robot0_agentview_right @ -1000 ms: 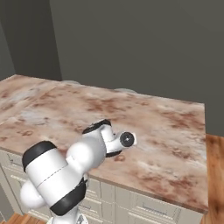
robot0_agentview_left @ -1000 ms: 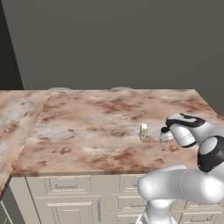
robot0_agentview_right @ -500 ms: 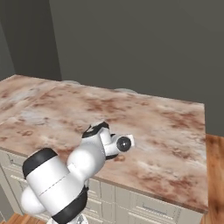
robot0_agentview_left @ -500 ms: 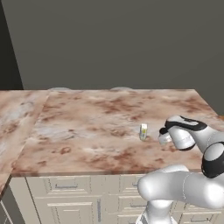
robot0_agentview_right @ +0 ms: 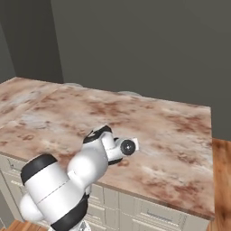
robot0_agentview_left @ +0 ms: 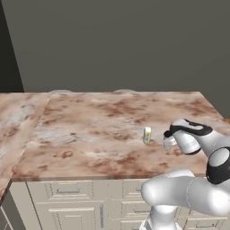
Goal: Move the drinks to the dining counter.
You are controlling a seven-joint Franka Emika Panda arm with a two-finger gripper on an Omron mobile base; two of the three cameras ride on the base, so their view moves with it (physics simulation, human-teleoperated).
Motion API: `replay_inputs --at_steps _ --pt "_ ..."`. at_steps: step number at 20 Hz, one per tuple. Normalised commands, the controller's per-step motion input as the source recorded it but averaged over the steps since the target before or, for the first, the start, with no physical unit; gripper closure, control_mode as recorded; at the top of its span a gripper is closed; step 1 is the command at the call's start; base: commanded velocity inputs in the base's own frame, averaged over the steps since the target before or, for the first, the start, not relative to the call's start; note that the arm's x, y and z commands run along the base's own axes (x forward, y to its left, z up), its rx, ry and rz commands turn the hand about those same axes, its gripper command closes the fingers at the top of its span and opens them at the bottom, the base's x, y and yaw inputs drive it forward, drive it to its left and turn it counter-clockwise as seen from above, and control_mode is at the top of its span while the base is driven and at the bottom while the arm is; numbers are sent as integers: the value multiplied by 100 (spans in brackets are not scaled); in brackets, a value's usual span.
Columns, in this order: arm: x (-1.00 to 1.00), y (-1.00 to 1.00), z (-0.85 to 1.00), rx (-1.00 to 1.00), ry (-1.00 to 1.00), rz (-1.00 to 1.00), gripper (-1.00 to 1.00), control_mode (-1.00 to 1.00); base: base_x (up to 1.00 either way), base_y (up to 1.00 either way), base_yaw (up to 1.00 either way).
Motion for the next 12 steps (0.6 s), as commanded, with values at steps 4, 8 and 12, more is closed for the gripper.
replay_inputs --at_steps 4,8,12 --pt "-17 0 -11 0 0 0 -100 -100 0 0 0" --pt "-16 2 -23 -1 0 0 -100 -100 0 0 0" --pt "-8 4 -26 -2 0 0 -100 -100 0 0 0"
